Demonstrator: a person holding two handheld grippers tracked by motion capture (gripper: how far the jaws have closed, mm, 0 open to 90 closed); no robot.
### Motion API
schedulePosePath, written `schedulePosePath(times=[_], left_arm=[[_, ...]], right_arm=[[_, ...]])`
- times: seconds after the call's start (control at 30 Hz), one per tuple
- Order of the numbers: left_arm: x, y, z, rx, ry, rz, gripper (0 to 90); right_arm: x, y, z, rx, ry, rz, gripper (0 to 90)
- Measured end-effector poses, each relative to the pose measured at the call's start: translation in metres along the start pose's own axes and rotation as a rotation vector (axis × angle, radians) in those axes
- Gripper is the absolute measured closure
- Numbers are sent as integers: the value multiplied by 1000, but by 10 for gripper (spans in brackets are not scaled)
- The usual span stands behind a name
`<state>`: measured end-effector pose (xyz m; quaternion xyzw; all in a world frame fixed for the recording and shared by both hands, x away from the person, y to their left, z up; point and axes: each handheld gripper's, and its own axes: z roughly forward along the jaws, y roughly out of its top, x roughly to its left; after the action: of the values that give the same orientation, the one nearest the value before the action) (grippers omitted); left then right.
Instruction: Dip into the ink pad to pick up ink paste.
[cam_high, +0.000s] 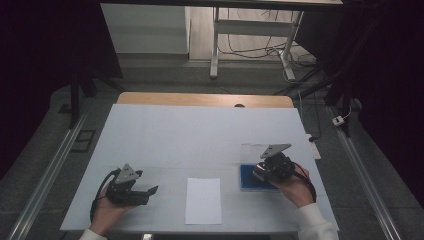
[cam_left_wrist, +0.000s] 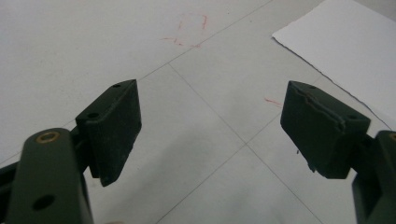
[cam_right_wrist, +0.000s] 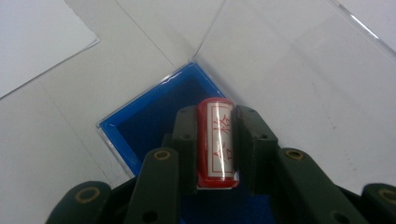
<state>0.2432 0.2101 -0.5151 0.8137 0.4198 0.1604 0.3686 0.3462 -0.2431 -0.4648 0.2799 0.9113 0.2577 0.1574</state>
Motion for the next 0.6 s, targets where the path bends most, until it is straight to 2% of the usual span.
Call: schedulePosePath(times=[0.3, 0.6], left_arm=[[0, 0, 0, 4, 3, 3, 209], [-1, 0, 0, 2, 4, 3, 209]], right_arm=[[0, 5, 1, 35, -2, -16, 706], [-4, -2, 5, 13, 22, 15, 710]])
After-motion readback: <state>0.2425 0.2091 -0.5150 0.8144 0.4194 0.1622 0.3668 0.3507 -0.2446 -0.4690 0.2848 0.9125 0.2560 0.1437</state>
